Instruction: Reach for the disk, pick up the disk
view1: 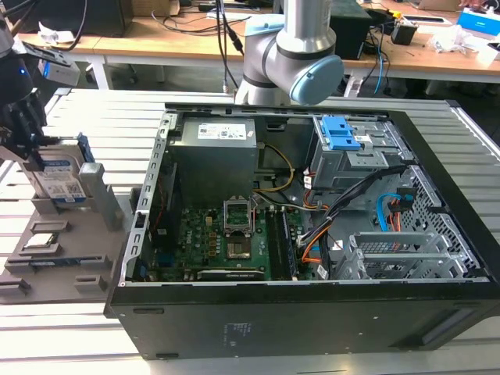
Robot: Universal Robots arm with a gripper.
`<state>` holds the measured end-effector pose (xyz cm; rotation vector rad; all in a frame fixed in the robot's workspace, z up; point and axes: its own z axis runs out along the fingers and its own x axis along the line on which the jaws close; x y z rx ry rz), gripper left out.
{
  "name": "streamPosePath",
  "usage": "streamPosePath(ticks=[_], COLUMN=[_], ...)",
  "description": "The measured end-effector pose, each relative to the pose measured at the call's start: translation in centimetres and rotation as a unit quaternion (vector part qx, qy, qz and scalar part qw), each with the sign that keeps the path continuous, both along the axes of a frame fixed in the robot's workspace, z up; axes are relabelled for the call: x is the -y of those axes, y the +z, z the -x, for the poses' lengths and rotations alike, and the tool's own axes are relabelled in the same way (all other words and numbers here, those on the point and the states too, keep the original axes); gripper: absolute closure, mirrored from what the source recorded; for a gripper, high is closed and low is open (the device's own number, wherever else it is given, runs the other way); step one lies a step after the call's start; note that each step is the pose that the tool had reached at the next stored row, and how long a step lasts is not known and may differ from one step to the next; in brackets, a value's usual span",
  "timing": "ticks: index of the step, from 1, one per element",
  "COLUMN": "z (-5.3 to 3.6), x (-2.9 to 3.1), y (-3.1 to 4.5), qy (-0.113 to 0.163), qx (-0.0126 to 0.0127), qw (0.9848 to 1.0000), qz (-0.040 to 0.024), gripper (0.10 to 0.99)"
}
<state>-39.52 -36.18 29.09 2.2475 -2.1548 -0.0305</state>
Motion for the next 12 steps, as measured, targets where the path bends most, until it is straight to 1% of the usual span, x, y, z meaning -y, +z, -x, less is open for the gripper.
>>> streamPosePath(ticks=[12], z=[-0.01], x=[0.00], y=[0.64], qy=[0.000], qx=[0.0000], qw=[1.0000], qz=[0.0000], gripper=[0.718])
